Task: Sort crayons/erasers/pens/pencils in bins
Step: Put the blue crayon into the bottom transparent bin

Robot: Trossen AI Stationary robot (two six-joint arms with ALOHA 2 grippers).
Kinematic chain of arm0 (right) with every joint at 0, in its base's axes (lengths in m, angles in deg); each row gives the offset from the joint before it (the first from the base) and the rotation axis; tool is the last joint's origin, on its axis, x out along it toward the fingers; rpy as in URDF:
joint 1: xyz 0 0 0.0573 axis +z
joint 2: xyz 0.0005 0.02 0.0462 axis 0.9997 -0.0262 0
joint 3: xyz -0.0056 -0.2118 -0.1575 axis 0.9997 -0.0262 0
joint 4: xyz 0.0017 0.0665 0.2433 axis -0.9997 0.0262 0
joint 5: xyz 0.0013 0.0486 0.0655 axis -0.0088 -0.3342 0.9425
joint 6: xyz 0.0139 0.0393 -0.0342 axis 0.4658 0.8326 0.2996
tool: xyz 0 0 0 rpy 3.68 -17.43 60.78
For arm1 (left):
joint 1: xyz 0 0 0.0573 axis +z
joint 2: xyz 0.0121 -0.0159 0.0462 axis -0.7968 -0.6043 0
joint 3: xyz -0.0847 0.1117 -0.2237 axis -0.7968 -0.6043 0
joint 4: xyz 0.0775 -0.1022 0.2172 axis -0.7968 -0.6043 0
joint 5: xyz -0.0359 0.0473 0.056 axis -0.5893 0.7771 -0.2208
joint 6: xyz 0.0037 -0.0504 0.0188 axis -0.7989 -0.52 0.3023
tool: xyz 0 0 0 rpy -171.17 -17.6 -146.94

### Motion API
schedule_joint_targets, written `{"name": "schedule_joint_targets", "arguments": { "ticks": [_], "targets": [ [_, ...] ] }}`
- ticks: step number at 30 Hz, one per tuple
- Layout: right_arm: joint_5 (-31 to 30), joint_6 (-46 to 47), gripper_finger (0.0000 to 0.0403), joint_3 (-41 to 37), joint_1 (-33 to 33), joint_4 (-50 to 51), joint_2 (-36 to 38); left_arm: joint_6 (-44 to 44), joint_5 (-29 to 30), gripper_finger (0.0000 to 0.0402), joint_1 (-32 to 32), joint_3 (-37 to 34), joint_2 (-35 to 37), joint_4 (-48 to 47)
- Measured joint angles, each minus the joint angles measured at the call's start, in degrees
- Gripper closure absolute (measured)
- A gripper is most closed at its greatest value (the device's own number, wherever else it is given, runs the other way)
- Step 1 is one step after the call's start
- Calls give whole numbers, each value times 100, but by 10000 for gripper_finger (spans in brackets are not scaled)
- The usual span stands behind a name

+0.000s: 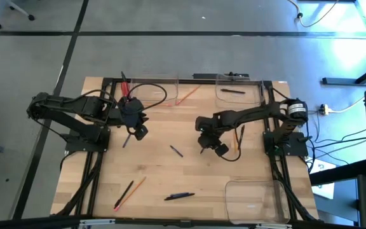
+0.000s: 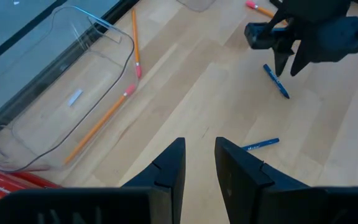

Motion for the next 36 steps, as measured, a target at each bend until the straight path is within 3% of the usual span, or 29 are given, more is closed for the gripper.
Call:
{"name": "schedule_joint_targets", "arguments": {
  "ticks": [17,30,36],
  "targets": [
    [-450,17,271,31,-1,-212,-558,0,1,321,0,0,0,40],
    [-516,44,386,21,-2,-292,-575,0,1,321,0,0,0,40],
    [-516,427,375,15,-5,-288,-583,0,1,321,0,0,0,40]
  ]
}}
